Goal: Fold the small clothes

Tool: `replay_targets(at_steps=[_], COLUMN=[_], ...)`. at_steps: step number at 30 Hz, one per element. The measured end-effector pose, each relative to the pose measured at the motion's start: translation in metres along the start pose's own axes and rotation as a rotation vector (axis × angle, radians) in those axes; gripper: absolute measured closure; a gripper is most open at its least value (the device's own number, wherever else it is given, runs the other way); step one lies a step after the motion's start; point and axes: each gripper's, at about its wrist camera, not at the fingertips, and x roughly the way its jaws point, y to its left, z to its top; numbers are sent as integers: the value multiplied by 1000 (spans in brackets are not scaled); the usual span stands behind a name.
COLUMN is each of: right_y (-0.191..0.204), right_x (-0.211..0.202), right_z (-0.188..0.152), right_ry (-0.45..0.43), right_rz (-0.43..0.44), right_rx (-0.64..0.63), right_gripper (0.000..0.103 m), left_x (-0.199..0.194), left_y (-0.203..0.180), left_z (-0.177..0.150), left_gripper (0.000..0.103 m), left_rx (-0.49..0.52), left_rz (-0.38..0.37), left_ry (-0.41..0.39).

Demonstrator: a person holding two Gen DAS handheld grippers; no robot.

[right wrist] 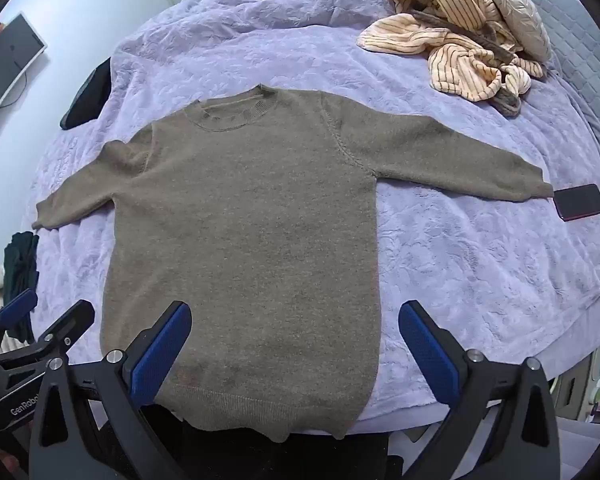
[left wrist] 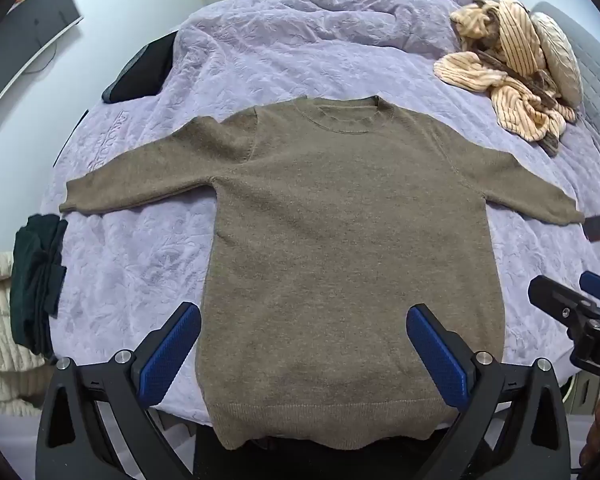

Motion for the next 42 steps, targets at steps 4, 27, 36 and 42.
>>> replay_targets(at_steps=[4, 27, 36, 42], right_y=[0, 17, 20, 21], right_x=[3, -3, -6, -7], right_z=[2, 10, 12, 13], right_ry=[2, 13, 17, 21], right_rz=[55, -51, -54, -54], right_rx=[-16, -41, -62, -66], right_gripper=[0, 0, 0, 0], left_x=[2, 1, -1, -1], left_y=[-4, 5, 4, 4], left_z=[11, 2, 3, 2], left_gripper=[0, 0, 0, 0], left_rx=[24, -25, -37, -34], left_rz=[20, 30, 35, 37], left_ry=[56, 97, 96, 96])
